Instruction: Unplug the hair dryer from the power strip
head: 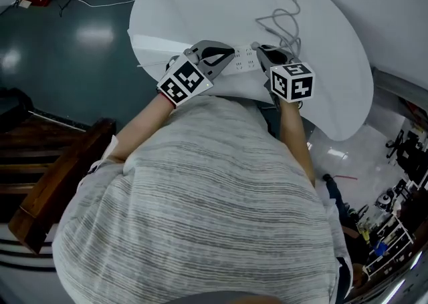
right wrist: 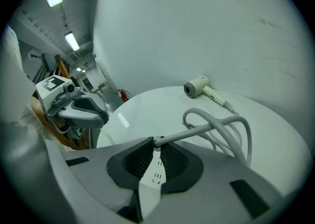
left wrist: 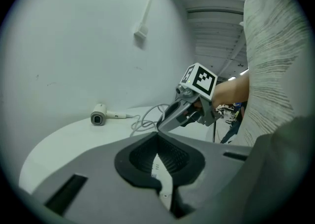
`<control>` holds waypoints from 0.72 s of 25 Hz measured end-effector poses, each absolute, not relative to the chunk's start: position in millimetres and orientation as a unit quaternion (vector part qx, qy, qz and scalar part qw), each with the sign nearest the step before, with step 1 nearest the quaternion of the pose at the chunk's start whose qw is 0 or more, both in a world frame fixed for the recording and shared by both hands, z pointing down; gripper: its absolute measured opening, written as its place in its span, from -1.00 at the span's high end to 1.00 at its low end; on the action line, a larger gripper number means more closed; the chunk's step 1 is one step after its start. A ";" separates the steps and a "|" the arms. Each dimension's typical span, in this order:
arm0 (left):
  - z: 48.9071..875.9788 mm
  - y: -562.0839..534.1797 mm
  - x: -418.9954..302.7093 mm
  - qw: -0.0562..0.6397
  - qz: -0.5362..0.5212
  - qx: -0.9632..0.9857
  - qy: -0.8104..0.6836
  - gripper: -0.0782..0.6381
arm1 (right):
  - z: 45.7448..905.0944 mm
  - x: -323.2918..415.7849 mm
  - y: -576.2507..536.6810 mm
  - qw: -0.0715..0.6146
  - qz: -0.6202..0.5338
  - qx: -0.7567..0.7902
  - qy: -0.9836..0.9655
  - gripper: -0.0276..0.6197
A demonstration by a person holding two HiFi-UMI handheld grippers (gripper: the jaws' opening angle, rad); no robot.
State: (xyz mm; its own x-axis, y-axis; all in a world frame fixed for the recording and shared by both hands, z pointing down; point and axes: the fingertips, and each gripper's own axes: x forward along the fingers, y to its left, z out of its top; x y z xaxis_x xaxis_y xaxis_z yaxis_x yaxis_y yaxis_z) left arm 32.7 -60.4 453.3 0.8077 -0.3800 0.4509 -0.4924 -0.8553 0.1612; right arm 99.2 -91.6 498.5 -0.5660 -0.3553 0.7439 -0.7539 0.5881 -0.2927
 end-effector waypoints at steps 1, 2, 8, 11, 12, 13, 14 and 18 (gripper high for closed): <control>452.3 -59.1 31.4 0.140 0.205 0.940 -0.233 0.76 | 502.4 97.9 -93.9 0.327 0.308 0.333 -0.829 0.75; 451.3 -58.0 29.9 0.143 0.203 0.940 -0.235 0.76 | 506.3 96.3 -96.2 0.329 0.309 0.333 -0.828 0.75; 449.2 -57.9 17.9 0.161 0.188 0.936 -0.251 0.76 | 537.8 84.9 -109.7 0.351 0.309 0.330 -0.820 0.75; 448.4 -57.1 12.2 0.165 0.182 0.934 -0.258 0.76 | 555.3 82.6 -111.5 0.373 0.298 0.330 -0.814 0.75; 448.4 -56.4 9.8 0.168 0.180 0.933 -0.261 0.76 | 560.3 81.8 -110.2 0.383 0.292 0.328 -0.812 0.75; 448.8 -55.8 7.6 0.172 0.179 0.932 -0.264 0.76 | 564.6 81.1 -108.4 0.395 0.284 0.325 -0.811 0.75; 449.2 -55.5 5.7 0.174 0.177 0.932 -0.265 0.76 | 567.7 80.7 -106.7 0.405 0.275 0.323 -0.810 0.75; 449.3 -57.5 3.1 0.178 0.171 0.932 -0.267 0.76 | 571.7 80.9 -103.1 0.425 0.246 0.322 -0.809 0.74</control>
State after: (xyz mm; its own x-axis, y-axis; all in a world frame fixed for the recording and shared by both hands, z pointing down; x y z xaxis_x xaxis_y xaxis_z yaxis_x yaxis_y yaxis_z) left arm 3.1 -57.5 449.3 0.7991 -0.4356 0.4144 -0.5579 -0.7942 0.2409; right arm 80.9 -103.1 571.7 -0.4309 -0.3126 0.8465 -0.7305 0.6716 -0.1238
